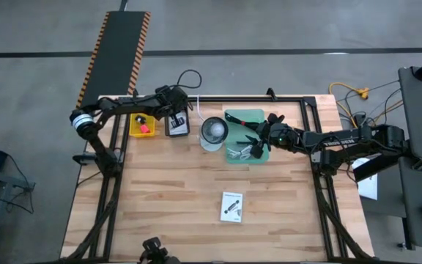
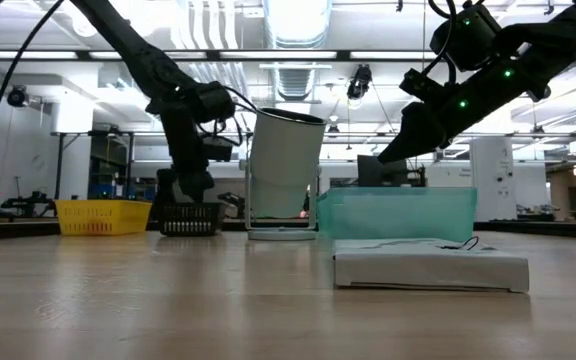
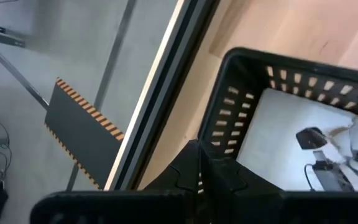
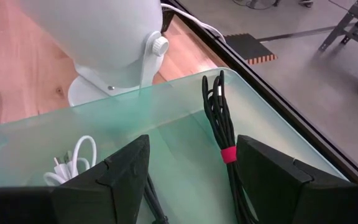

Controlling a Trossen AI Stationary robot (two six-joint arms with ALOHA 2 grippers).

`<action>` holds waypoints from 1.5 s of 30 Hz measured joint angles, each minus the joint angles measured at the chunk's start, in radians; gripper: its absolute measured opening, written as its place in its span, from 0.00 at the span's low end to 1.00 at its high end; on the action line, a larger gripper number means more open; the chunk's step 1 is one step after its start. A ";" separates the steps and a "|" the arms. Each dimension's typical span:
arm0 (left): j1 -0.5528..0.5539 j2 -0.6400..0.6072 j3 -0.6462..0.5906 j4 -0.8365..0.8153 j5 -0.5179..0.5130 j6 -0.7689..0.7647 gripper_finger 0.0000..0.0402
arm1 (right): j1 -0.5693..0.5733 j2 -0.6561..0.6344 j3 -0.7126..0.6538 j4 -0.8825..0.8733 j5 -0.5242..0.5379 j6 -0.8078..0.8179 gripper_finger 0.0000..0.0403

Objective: Pick and place items into bin
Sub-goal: Put the card reader box into the black bin

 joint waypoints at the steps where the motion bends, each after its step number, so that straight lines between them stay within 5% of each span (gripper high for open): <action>1: 0.000 0.000 0.000 -0.005 0.000 0.001 0.00 | 0.000 0.000 0.000 0.000 0.000 0.000 0.56; 16: -0.205 -0.204 0.026 -0.389 0.069 -0.136 0.00 | 0.000 0.000 0.000 0.000 0.000 0.000 0.56; 22: -0.440 -0.308 0.023 -0.458 0.150 -0.311 0.00 | 0.000 0.000 0.000 -0.001 0.000 0.002 0.56; 33: -0.937 -0.265 0.034 -0.248 0.189 -0.499 0.00 | 0.000 -0.001 -0.004 -0.001 -0.006 0.011 0.56; 35: -0.979 -0.258 0.044 -0.247 0.180 -0.540 0.00 | 0.000 -0.001 -0.005 0.000 -0.076 0.007 0.56; 40: -1.012 -0.266 0.043 -0.263 0.173 -0.623 0.00 | 0.035 -0.001 -0.003 0.043 -0.469 -0.077 0.56; 45: -1.010 -0.290 0.035 -0.343 0.171 -0.638 0.00 | 0.208 -0.001 0.002 0.104 -0.536 -0.298 0.56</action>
